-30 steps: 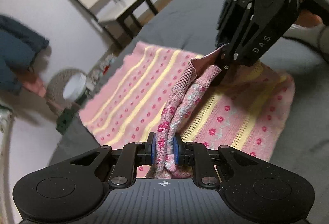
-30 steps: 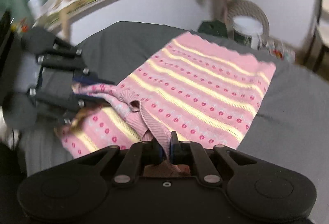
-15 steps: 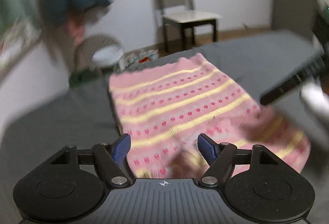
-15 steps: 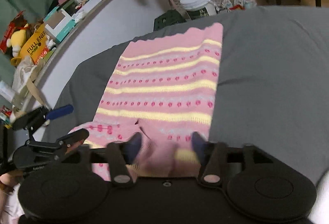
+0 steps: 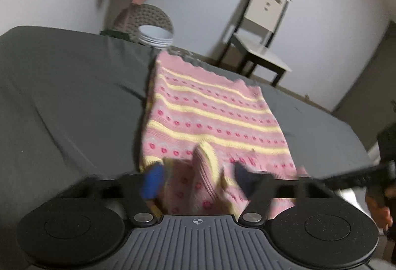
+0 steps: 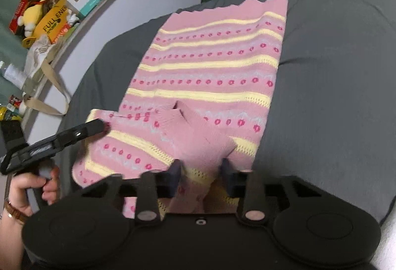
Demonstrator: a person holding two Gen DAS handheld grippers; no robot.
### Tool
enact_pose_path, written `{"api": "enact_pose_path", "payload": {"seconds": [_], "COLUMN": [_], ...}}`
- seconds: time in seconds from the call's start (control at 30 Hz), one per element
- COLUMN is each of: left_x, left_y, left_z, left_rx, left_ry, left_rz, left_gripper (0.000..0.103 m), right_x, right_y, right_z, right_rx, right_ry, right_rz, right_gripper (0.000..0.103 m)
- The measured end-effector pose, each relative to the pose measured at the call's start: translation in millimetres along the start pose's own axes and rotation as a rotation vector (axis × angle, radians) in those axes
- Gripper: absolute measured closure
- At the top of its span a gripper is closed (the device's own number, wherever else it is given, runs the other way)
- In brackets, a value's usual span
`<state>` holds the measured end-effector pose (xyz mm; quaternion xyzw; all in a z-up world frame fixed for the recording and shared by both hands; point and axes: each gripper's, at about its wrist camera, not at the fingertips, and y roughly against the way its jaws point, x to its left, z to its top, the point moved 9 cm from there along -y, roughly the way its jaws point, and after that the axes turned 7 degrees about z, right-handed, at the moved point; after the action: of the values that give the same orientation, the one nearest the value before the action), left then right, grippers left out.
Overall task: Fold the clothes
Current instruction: 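Open both grippers and release the sweater hem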
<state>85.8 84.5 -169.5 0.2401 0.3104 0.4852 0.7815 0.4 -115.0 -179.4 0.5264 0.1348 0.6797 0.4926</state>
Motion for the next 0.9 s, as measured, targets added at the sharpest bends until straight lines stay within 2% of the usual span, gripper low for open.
{"api": "enact_pose_path", "payload": {"seconds": [0.03, 0.07, 0.13, 0.2, 0.27, 0.33, 0.43, 0.47, 0.53, 0.6, 0.63, 0.67, 0.77, 0.83, 0.9], "left_x": [-2, -3, -3, -3, -4, -4, 1, 2, 4, 7, 9, 11, 20, 24, 27], "left_y": [-3, -6, -8, -6, -2, -9, -22, -24, -24, -21, -18, -15, -4, 2, 8], "left_z": [-1, -1, 1, 8, 16, 14, 3, 0, -1, 1, 2, 4, 4, 5, 3], "left_rx": [0.007, 0.007, -0.004, -0.037, -0.072, -0.039, 0.024, 0.032, 0.026, 0.02, 0.01, -0.002, -0.019, -0.027, -0.026], "left_ry": [-0.019, -0.027, -0.021, -0.009, -0.002, -0.008, 0.006, 0.016, 0.028, 0.019, 0.023, 0.034, 0.08, 0.121, 0.15], "left_rz": [0.004, 0.01, 0.029, 0.037, 0.039, 0.054, 0.083, 0.088, 0.096, 0.125, 0.138, 0.143, 0.138, 0.123, 0.102], "left_gripper": [0.075, 0.08, 0.084, 0.085, 0.085, 0.085, 0.085, 0.084, 0.07, 0.056, 0.049, 0.047, 0.047, 0.047, 0.047], "right_x": [0, 0, 3, 6, 12, 13, -2, -6, -13, -7, -3, 2, 26, 47, 65], "right_y": [0, 0, 2, 5, 15, 20, 5, 0, -9, -3, 1, 7, 21, 15, -1], "right_z": [2, 3, 7, 11, 20, 26, 17, 12, 3, 10, 16, 23, 43, 49, 45], "right_rx": [-0.01, -0.02, -0.047, -0.076, -0.15, -0.172, -0.08, -0.042, 0.03, -0.007, -0.03, -0.073, -0.207, -0.226, -0.201], "right_ry": [0.0, 0.003, 0.04, 0.077, 0.134, 0.144, 0.112, 0.092, 0.055, 0.089, 0.112, 0.137, 0.233, 0.311, 0.405], "right_rz": [-0.001, -0.002, -0.032, -0.062, -0.095, -0.099, -0.171, -0.179, -0.195, -0.217, -0.233, -0.253, -0.245, -0.177, -0.132], "right_gripper": [0.096, 0.097, 0.097, 0.098, 0.098, 0.098, 0.097, 0.094, 0.091, 0.081, 0.071, 0.066, 0.062, 0.062, 0.061]}}
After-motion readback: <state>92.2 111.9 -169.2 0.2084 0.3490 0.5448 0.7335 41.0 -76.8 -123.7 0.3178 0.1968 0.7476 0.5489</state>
